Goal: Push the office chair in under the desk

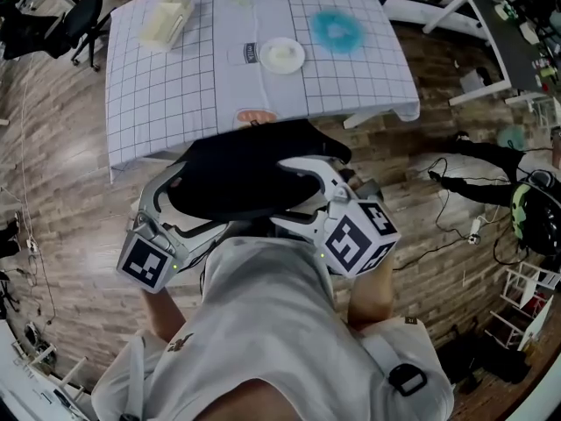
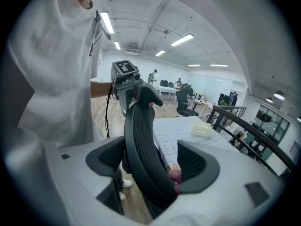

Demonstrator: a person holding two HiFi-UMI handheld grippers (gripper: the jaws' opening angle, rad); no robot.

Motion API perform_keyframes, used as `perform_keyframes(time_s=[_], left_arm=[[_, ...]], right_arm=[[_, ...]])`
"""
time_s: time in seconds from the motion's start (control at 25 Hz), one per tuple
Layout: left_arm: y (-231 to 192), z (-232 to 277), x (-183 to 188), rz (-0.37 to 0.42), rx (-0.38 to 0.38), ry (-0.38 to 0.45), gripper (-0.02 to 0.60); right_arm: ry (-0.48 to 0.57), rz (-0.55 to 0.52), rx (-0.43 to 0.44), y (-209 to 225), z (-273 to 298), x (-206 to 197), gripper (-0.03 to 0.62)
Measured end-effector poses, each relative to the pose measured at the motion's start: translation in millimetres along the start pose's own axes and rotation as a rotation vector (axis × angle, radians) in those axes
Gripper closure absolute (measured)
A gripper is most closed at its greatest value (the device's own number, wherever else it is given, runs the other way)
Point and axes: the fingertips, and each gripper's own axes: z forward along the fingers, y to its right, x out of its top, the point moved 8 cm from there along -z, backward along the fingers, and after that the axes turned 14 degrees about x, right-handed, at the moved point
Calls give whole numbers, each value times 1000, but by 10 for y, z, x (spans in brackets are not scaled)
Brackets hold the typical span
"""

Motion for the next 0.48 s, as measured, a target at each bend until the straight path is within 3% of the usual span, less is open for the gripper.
perform_keyframes(time_s=[0.48], left_arm=[[-97,64,-8,9,-15,12,104]], right_arm=[[-10,19,-3,89,9,-2,238]])
